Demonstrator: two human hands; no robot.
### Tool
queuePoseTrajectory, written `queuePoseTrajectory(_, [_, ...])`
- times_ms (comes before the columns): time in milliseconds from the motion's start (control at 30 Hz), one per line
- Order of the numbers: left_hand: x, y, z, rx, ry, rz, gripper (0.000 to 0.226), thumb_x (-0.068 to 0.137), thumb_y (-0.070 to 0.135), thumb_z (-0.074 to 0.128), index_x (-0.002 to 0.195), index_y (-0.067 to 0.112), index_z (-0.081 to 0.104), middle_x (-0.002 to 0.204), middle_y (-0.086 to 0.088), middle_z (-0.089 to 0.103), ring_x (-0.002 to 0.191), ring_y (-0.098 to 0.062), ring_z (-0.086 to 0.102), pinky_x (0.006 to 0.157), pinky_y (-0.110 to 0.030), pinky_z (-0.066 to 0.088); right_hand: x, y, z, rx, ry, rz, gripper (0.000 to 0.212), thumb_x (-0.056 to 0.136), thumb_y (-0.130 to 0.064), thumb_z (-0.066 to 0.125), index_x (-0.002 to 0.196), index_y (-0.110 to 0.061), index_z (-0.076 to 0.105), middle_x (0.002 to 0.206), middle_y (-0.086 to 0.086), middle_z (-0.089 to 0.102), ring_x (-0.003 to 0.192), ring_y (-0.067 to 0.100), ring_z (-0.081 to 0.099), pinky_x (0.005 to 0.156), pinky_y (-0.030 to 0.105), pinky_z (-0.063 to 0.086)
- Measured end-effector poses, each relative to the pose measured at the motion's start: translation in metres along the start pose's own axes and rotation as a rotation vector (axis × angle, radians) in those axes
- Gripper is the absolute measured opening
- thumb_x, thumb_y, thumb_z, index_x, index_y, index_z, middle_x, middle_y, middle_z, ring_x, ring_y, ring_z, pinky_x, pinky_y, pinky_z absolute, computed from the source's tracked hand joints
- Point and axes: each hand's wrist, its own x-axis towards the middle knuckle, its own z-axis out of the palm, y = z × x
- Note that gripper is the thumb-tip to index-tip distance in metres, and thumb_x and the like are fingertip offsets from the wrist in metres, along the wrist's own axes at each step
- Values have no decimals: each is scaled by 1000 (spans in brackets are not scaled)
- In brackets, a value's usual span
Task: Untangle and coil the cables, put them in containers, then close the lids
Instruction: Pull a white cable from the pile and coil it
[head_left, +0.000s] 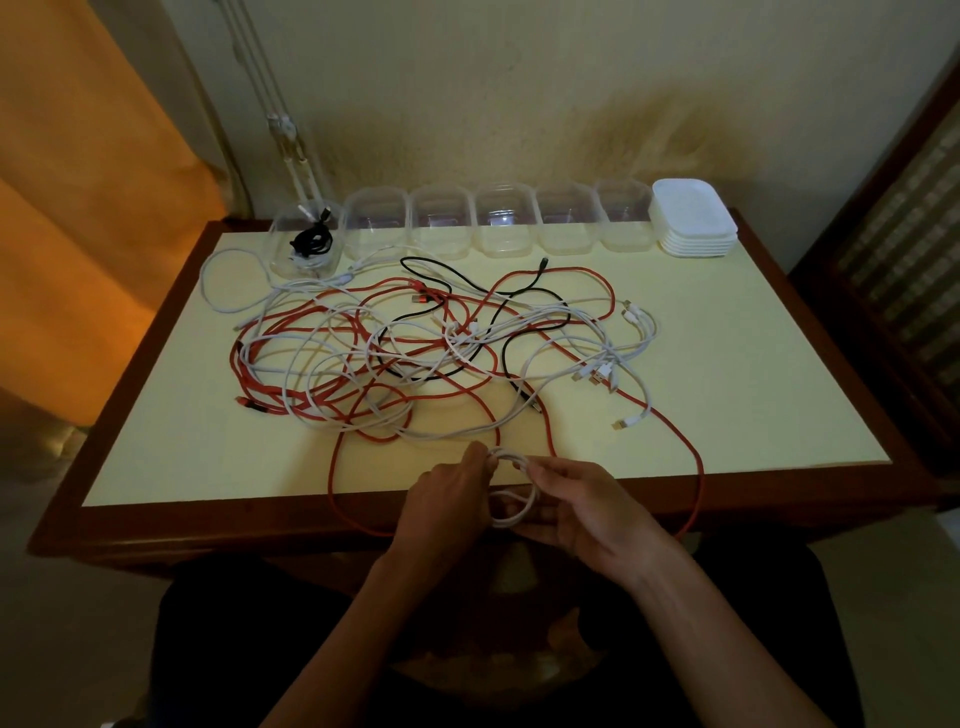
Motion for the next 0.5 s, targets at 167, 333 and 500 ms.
queuePoseTrajectory(167, [2, -5, 2, 5, -13, 65, 15, 103, 29, 39, 108, 20, 49, 96, 1, 62, 77, -13, 54, 63, -25, 40, 5, 13, -4, 226, -84, -18, 39, 90, 1, 56, 128, 1, 61, 124, 29, 59, 114, 40, 56, 102, 51, 47])
queuePoseTrajectory(333, [0, -5, 3, 40, 195, -66, 31, 96, 50, 46, 110, 22, 51, 106, 3, 51, 96, -12, 46, 73, -22, 37, 4, 11, 2, 186, -45, -125, 38, 93, 9, 50, 130, -1, 54, 122, 31, 63, 114, 42, 62, 94, 45, 54])
queuePoseTrajectory(500, [-1, 7, -13, -115, 176, -253, 50, 89, 59, 56, 57, 21, 54, 46, 6, 49, 39, -3, 41, 45, -19, 32, 3, 6, 4, 83, 30, -200, 37, 94, 11, 47, 129, 1, 54, 117, 35, 62, 117, 49, 57, 103, 52, 47])
